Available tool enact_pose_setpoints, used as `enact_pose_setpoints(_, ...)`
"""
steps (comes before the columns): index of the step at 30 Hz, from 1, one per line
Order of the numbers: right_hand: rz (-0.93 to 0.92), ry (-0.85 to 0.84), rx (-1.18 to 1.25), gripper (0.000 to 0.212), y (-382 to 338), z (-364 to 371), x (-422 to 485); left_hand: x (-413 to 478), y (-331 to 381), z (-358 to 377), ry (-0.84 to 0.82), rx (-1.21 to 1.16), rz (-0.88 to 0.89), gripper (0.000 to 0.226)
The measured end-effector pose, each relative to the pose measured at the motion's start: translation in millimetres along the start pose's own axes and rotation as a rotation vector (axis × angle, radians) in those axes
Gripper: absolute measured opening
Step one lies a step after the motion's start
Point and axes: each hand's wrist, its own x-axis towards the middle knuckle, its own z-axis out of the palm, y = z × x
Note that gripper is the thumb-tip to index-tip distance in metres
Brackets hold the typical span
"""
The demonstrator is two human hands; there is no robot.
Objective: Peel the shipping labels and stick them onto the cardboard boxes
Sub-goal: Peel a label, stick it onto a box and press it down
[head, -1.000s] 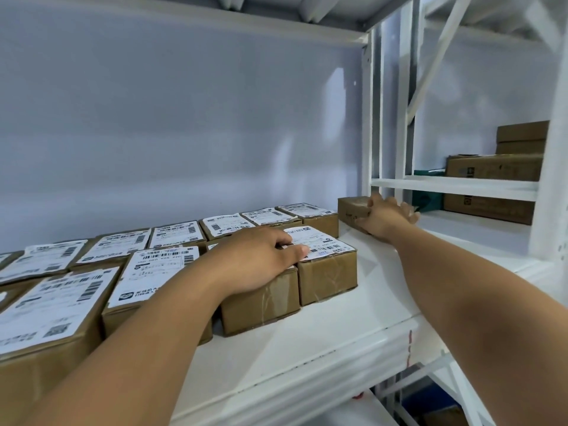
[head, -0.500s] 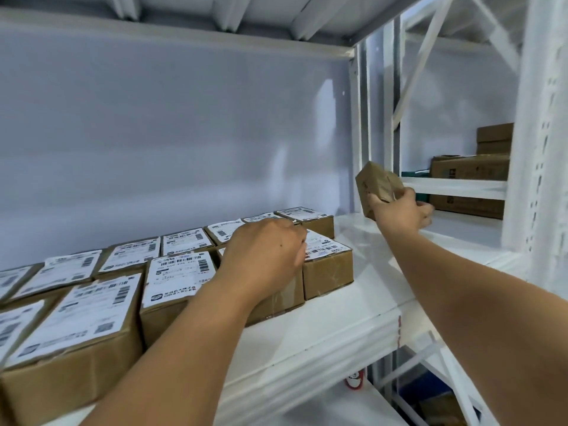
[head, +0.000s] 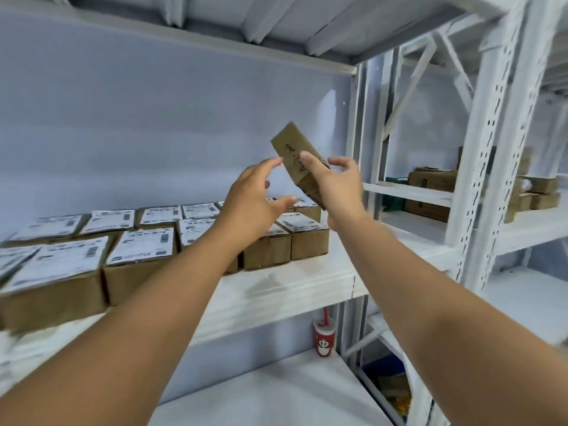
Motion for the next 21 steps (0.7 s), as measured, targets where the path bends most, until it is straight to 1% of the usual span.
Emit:
enact_pose_setpoints(2,-0.041,-0.083,-0.012,0.062,-8,15,-26,-10,3,-13,0.013,-0.023,-0.028,0.074)
enact_pose_setpoints(4,-0.074,-0.14,-0.055,0.055,-15,31,-50,-20,-1,-28,0.044,-0.004,-0.051,0.075)
enact_pose_setpoints(6,-0.104,-0.198,-0.085,0.054,-21,49,-74,-31,-9,-47,0.093,0.023,-0.106,0.072)
enact_pose_setpoints(9,-0.14,-0.288,-0.079,0.055,-24,74,-102,-48,-22,-81,0.183,0.014,-0.178,0.059)
enact_pose_setpoints(12,-0.205,-0.365,-0.105,0.042,-27,94,-121,-65,-32,-117,0.223,0.016,-0.223,0.056)
enact_pose_setpoints(15,-0.252,-0.432,-0.149,0.028,-30,116,-140,-84,-45,-152,0.271,0.094,-0.254,0.051)
enact_pose_setpoints(18,-0.292,-0.526,-0.218,0.03,-24,140,-152,-98,-58,-180,0.279,0.121,-0.299,0.048)
enact_pose_setpoints(21,-0.366,-0.582,-0.28,0.031,-19,155,-161,-110,-72,-199,0.232,0.13,-0.341,0.047)
